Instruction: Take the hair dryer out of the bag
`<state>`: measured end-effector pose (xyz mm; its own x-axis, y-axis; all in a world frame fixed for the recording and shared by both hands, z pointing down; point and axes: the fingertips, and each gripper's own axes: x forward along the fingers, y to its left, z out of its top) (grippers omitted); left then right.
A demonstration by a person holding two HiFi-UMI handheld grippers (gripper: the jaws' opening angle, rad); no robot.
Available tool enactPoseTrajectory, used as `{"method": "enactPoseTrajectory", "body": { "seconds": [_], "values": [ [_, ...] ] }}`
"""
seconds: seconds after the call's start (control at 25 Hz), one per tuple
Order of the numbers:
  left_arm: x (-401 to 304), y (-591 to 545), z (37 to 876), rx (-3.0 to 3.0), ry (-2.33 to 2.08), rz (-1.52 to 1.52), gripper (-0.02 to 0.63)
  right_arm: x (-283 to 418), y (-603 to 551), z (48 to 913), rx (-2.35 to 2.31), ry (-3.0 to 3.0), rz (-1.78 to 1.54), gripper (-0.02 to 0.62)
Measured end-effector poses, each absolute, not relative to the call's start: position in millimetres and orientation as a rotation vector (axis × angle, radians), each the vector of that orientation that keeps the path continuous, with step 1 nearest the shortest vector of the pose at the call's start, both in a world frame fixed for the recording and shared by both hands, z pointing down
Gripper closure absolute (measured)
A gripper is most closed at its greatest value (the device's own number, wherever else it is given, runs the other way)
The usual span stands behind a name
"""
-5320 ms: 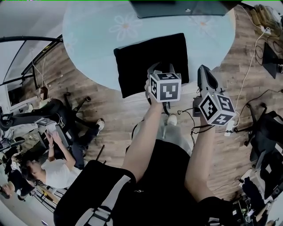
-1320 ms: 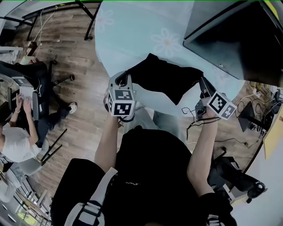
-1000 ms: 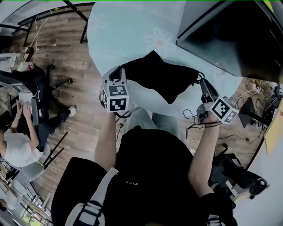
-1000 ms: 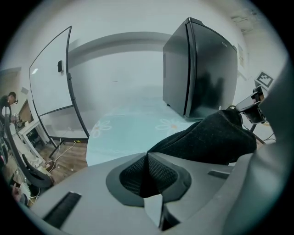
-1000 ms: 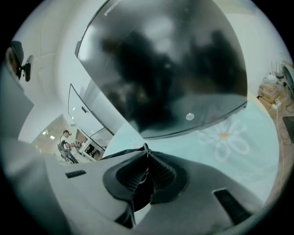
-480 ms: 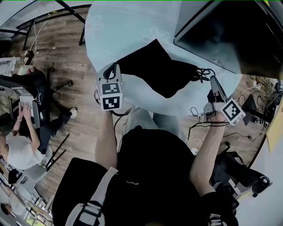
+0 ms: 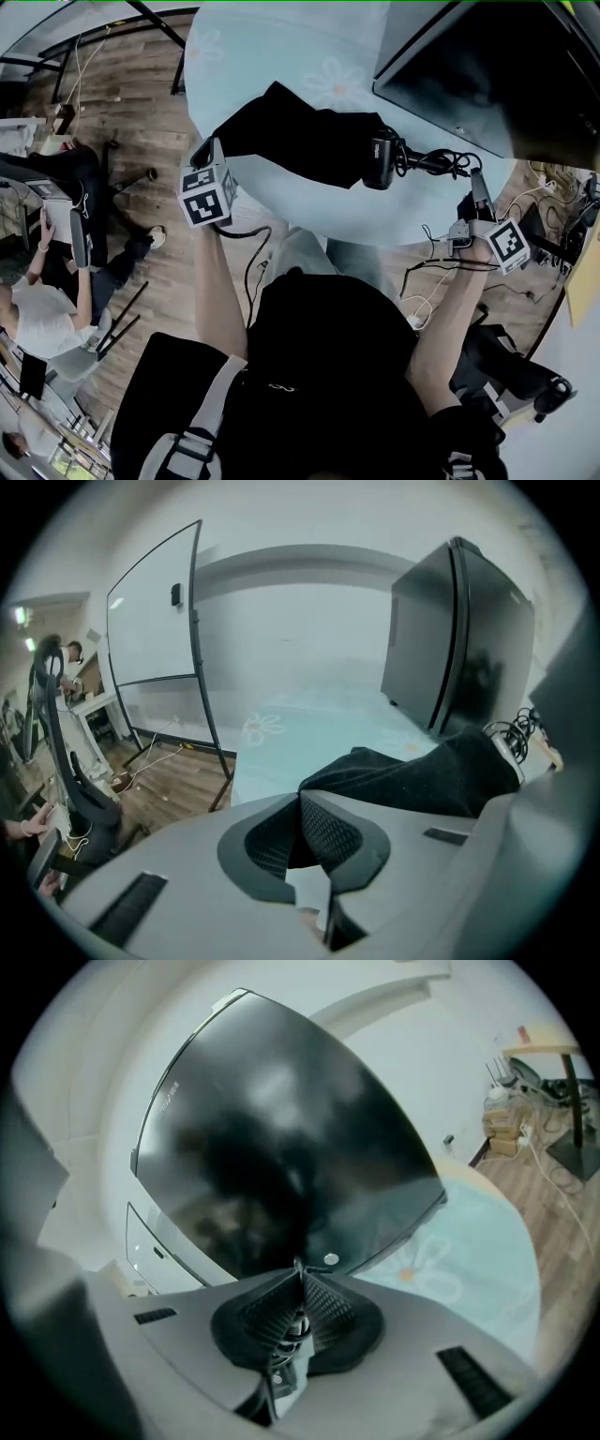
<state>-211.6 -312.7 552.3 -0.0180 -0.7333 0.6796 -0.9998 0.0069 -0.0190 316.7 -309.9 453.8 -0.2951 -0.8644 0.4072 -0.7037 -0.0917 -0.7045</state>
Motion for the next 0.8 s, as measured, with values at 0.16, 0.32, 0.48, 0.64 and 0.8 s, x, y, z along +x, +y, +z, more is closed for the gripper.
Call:
{"method": "enactPoseTrajectory", "body": {
  "seconds": [0.16, 0.32, 0.48, 0.64, 0.8],
  "values": [
    [-220, -310, 549, 1.779, -1.825, 0.75, 0.586, 336, -309, 452, -1.791, 2.013, -1.288, 0.572],
    [-221, -307, 545, 1.789, -1.842, 0.776, 0.584, 349, -298, 463, -1.843, 1.938, -1.307, 0.571],
    [-215, -299, 550, 1.817, -1.816, 0.835, 0.549, 370, -272, 488, -1.972, 1.875, -1.369, 0.571],
    [-208, -286, 550, 1.864, -1.765, 0.846, 0.477, 377, -246, 507, -2.012, 1.793, -1.42, 0.571],
    [-200, -277, 540, 1.924, -1.731, 0.839, 0.476, 371, -224, 515, -2.02, 1.758, -1.441, 0.571]
  ]
}}
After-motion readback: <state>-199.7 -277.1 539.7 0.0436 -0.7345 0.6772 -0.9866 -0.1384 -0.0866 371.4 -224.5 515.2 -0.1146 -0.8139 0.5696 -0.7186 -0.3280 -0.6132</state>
